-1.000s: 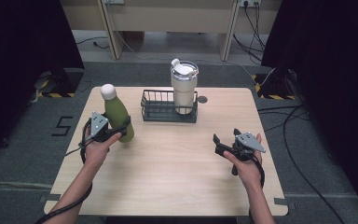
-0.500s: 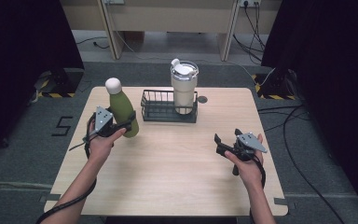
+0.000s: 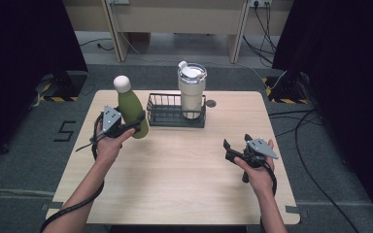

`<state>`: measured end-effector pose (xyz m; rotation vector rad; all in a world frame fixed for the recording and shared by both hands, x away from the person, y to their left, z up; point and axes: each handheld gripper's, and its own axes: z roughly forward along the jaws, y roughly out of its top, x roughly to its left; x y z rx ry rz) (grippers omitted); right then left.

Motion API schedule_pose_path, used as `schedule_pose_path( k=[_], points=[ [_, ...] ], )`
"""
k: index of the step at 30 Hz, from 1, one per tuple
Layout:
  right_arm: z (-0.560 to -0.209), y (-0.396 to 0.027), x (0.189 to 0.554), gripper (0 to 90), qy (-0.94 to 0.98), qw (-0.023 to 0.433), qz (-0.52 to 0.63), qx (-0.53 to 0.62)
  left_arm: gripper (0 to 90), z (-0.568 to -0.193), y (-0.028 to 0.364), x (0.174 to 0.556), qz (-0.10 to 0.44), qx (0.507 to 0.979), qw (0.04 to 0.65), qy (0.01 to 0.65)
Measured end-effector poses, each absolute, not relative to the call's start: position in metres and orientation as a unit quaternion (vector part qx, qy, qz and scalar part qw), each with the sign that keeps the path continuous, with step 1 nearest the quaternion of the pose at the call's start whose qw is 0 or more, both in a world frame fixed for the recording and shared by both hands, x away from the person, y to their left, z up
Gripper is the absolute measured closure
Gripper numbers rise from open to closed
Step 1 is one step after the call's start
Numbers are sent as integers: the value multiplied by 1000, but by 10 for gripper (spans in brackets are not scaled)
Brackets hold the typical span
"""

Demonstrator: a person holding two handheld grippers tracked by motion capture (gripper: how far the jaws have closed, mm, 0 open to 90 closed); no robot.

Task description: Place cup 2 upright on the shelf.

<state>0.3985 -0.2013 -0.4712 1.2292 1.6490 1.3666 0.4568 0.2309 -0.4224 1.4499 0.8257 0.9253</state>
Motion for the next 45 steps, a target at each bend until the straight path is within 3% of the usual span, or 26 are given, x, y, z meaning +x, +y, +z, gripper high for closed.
schedule_pose_path(
  k=[45],
  points=[
    [-475, -200, 399, 146, 633, 327, 519, 472, 197, -394, 204, 483, 396, 620, 588, 335]
  ],
)
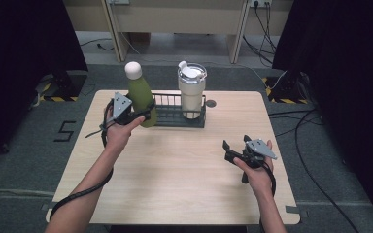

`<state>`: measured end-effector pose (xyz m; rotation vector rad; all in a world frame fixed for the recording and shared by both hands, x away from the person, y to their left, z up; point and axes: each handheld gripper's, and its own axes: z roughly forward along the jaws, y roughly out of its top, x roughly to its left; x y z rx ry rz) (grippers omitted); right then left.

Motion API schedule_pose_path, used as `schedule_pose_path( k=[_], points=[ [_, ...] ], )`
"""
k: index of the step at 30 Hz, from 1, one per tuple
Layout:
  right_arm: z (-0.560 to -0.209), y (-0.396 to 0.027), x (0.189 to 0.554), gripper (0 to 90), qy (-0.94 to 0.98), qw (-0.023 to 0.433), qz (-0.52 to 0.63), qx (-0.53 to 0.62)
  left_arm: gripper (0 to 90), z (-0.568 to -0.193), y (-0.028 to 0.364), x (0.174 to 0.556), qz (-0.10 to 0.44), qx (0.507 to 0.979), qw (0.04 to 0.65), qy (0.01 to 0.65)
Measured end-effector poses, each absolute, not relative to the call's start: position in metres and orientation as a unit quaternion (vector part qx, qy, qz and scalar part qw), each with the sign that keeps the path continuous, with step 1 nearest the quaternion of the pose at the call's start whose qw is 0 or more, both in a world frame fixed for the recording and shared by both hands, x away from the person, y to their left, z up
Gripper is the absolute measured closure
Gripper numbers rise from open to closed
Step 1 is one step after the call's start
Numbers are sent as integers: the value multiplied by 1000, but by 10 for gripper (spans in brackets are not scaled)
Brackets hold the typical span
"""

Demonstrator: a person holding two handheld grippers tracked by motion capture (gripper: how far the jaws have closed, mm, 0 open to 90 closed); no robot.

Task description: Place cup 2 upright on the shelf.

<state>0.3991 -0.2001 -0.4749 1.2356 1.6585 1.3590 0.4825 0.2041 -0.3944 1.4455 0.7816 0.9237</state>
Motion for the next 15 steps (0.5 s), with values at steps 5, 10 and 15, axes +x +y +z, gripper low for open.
schedule_pose_path(
  k=[5, 10, 15],
  points=[
    [-475, -200, 399, 146, 633, 326, 519, 473, 197, -391, 201, 485, 397, 619, 590, 334],
    [-476, -199, 399, 147, 633, 323, 517, 476, 197, -388, 198, 489, 396, 618, 592, 333],
    [-476, -200, 399, 147, 631, 321, 518, 480, 197, -388, 196, 493, 396, 619, 592, 332]
  ],
)
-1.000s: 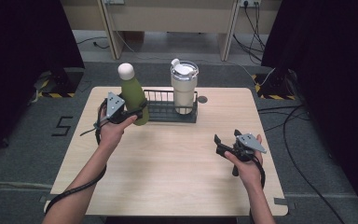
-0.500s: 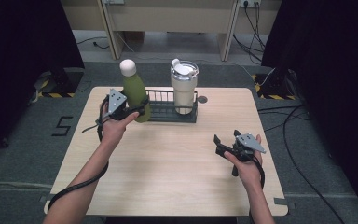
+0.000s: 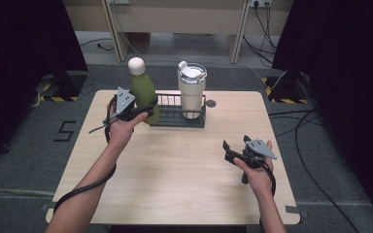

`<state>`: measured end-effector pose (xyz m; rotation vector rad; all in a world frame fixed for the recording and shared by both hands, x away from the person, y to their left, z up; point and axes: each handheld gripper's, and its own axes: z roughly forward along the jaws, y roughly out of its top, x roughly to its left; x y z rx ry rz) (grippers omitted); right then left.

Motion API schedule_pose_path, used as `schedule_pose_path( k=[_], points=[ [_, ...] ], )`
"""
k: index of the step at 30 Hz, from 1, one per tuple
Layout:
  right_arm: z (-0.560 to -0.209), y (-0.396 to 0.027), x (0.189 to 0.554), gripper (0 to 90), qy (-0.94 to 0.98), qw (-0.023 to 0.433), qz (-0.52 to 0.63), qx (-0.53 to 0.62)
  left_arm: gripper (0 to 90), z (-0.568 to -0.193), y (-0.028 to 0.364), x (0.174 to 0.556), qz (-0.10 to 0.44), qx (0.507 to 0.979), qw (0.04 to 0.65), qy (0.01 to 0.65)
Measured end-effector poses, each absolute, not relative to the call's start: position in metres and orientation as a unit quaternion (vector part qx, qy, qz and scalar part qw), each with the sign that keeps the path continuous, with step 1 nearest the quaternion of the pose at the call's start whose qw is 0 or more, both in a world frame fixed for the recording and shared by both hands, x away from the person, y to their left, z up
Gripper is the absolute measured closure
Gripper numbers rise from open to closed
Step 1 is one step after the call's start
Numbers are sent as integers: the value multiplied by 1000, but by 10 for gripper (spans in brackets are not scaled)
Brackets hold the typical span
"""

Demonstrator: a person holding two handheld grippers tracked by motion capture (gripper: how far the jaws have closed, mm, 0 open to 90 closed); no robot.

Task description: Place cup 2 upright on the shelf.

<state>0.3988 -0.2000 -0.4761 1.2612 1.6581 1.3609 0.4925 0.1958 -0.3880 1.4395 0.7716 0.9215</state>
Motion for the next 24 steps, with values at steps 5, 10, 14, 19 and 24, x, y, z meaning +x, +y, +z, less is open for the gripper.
schedule_pose_path(
  k=[5, 10, 14, 19, 24],
  points=[
    [-477, -200, 399, 147, 633, 322, 517, 478, 197, -386, 194, 496, 398, 616, 593, 333],
    [-477, -200, 400, 147, 633, 320, 517, 478, 196, -384, 191, 500, 399, 614, 594, 334],
    [-478, -200, 400, 148, 633, 319, 517, 479, 197, -382, 189, 503, 401, 614, 593, 333],
    [-478, -199, 400, 148, 635, 319, 516, 478, 197, -379, 186, 509, 401, 612, 594, 334],
    [-479, -199, 400, 148, 636, 317, 515, 479, 197, -378, 182, 514, 400, 610, 596, 337]
  ],
)
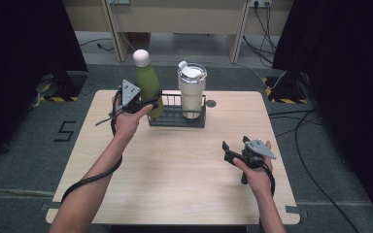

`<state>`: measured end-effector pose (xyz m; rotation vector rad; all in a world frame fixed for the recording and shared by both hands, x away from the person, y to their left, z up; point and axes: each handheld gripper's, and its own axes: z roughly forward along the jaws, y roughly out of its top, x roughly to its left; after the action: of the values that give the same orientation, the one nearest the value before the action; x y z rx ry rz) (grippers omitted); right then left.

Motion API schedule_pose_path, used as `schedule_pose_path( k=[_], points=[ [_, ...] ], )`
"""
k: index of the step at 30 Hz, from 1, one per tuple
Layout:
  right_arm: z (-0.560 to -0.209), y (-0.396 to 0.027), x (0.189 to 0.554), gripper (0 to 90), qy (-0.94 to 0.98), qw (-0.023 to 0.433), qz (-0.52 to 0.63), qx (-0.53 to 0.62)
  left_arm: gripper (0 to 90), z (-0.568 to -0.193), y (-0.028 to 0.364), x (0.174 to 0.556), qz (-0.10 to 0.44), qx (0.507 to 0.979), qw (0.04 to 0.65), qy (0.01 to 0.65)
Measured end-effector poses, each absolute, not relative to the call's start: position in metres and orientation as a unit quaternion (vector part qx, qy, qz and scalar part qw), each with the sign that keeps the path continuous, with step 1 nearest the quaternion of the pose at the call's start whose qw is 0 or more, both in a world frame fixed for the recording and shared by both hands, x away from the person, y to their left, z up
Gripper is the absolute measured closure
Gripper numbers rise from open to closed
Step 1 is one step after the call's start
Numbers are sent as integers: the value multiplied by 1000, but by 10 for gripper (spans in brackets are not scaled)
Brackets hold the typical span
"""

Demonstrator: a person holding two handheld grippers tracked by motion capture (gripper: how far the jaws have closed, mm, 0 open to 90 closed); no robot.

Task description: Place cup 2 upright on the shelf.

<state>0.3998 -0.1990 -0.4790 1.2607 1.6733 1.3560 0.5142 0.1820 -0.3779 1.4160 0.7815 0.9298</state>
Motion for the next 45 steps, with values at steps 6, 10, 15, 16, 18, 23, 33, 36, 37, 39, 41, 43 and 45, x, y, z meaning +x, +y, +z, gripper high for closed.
schedule_pose_path(
  k=[6, 10, 15, 16, 18, 23, 33, 36, 37, 39, 41, 43, 45],
  points=[
    [-479, -200, 400, 149, 636, 319, 515, 478, 196, -377, 179, 521, 400, 608, 594, 343],
    [-479, -200, 400, 149, 635, 317, 516, 479, 197, -378, 178, 524, 399, 609, 593, 344],
    [-480, -199, 400, 149, 636, 316, 516, 479, 197, -377, 176, 527, 398, 609, 593, 345],
    [-480, -198, 400, 149, 636, 317, 516, 478, 197, -376, 176, 529, 399, 608, 593, 346],
    [-480, -198, 400, 149, 636, 316, 516, 479, 196, -376, 176, 530, 399, 608, 593, 346],
    [-481, -199, 400, 149, 636, 315, 516, 480, 197, -373, 174, 535, 400, 608, 591, 347],
    [-482, -199, 400, 149, 637, 314, 514, 480, 197, -371, 169, 543, 395, 606, 593, 353],
    [-482, -199, 399, 149, 638, 314, 513, 481, 197, -370, 168, 546, 396, 607, 593, 352],
    [-482, -199, 399, 149, 638, 314, 513, 481, 196, -369, 168, 547, 395, 607, 593, 352],
    [-482, -200, 400, 149, 639, 316, 512, 480, 196, -368, 167, 549, 394, 607, 594, 352],
    [-483, -198, 399, 149, 637, 311, 512, 485, 196, -368, 166, 549, 394, 606, 594, 352],
    [-483, -198, 399, 149, 638, 312, 512, 484, 197, -367, 165, 551, 394, 607, 594, 352],
    [-483, -198, 399, 149, 638, 312, 512, 484, 197, -368, 165, 552, 395, 608, 591, 352]
  ],
)
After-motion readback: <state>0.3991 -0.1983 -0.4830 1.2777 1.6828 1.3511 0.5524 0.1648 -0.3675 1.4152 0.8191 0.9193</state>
